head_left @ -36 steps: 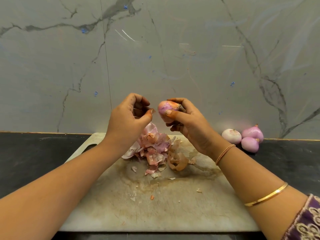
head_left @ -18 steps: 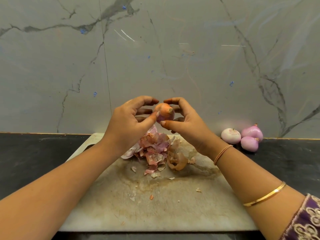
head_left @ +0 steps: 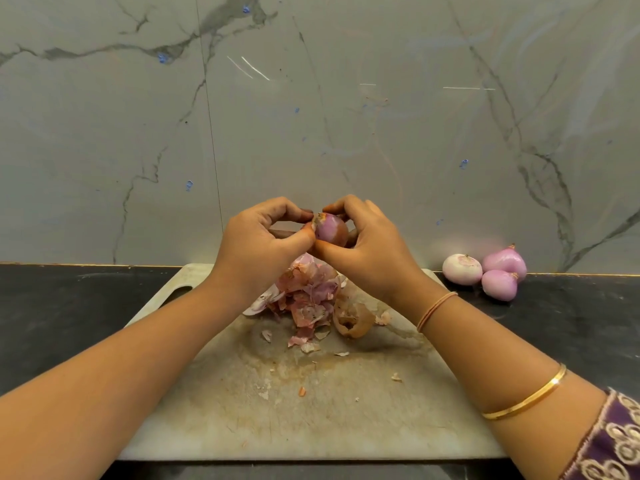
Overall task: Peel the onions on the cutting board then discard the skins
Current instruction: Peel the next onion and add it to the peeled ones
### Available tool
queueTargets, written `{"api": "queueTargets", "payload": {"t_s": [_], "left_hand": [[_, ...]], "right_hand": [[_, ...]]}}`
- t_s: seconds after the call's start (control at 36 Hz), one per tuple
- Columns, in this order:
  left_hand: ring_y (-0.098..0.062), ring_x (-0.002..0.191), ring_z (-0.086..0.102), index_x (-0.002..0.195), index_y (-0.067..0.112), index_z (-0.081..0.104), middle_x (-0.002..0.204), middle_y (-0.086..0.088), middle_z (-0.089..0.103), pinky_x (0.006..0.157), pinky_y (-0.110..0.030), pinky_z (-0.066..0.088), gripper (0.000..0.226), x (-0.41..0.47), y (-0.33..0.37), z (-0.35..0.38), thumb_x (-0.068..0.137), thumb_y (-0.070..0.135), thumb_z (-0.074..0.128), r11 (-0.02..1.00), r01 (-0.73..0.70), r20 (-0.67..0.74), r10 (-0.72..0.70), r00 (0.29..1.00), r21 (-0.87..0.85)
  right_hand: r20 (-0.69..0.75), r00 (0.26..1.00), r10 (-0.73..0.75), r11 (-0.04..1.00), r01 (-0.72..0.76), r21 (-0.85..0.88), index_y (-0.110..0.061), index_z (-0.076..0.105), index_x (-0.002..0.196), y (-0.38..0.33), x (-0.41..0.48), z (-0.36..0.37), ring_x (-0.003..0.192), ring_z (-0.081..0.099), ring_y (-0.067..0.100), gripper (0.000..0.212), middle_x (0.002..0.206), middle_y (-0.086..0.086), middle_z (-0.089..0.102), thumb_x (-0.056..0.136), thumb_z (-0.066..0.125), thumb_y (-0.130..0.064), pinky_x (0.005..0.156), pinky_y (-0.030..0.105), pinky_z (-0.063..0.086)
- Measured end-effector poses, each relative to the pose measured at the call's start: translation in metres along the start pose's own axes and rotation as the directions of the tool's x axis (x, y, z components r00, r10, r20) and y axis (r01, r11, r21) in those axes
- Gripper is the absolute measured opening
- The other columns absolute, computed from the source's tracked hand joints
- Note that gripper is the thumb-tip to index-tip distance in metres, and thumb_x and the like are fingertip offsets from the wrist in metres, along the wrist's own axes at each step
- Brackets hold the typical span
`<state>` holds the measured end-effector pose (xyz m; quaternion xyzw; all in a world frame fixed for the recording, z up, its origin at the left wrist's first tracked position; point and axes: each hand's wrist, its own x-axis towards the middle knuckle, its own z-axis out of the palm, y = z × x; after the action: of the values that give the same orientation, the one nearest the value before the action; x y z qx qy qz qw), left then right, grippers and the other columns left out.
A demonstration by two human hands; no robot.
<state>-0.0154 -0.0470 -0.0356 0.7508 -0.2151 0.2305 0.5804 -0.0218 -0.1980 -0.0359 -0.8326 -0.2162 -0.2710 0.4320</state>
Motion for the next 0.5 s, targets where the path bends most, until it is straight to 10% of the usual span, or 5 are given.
{"api": "queueTargets", "payload": {"t_s": [0.5], "left_hand": [[-0.013,0.065,0.070,0.078,0.019,0.068,0.077,0.007,0.071,0.063,-0.024,0.058,0.018,0.0020,-0.0017,0.0023,0.085,0.002,0.065,0.998,0.013,-0.054,-0.017,0.998,-0.067]], "right_hand": [[0.069,0.995,0.072,0.993,-0.077,0.084,-0.017,0.056,0.118,0.0001,0.0008,-0.0026,0.096,0.062,0.019,0.043,0.115,0.003,0.059,0.081,0.077,-0.025,0.081,0.023,0.056]]}}
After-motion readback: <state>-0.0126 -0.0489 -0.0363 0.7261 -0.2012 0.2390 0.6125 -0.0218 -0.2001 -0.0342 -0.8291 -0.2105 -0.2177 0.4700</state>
